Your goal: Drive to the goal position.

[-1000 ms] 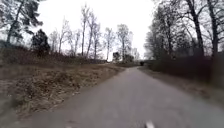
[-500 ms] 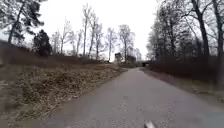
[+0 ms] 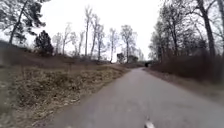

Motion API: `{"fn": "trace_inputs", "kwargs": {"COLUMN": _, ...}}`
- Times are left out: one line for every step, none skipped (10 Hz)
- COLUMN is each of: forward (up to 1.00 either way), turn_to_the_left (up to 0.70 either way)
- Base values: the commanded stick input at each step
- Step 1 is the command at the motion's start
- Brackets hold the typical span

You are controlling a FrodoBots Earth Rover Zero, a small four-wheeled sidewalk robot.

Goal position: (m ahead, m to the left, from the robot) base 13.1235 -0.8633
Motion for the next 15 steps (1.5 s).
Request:
{"fn": "trace_inputs", "kwargs": {"forward": 0.7, "turn_to_the_left": -0.35}}
{"fn": "trace_inputs", "kwargs": {"forward": 0.7, "turn_to_the_left": -0.35}}
{"fn": "trace_inputs", "kwargs": {"forward": 0.7, "turn_to_the_left": -0.35}}
{"fn": "trace_inputs", "kwargs": {"forward": 0.7, "turn_to_the_left": -0.35}}
{"fn": "trace_inputs", "kwargs": {"forward": 0.7, "turn_to_the_left": -0.35}}
{"fn": "trace_inputs", "kwargs": {"forward": 0.7, "turn_to_the_left": -0.35}}
{"fn": "trace_inputs", "kwargs": {"forward": 0.7, "turn_to_the_left": -0.35}}
{"fn": "trace_inputs", "kwargs": {"forward": 0.7, "turn_to_the_left": -0.35}}
{"fn": "trace_inputs", "kwargs": {"forward": 0.7, "turn_to_the_left": -0.35}}
{"fn": "trace_inputs", "kwargs": {"forward": 0.7, "turn_to_the_left": -0.35}}
{"fn": "trace_inputs", "kwargs": {"forward": 0.7, "turn_to_the_left": -0.35}}
{"fn": "trace_inputs", "kwargs": {"forward": 0.7, "turn_to_the_left": -0.35}}
{"fn": "trace_inputs", "kwargs": {"forward": 0.7, "turn_to_the_left": -0.35}}
{"fn": "trace_inputs", "kwargs": {"forward": 0.7, "turn_to_the_left": -0.35}}
{"fn": "trace_inputs", "kwargs": {"forward": 0.7, "turn_to_the_left": -0.35}}
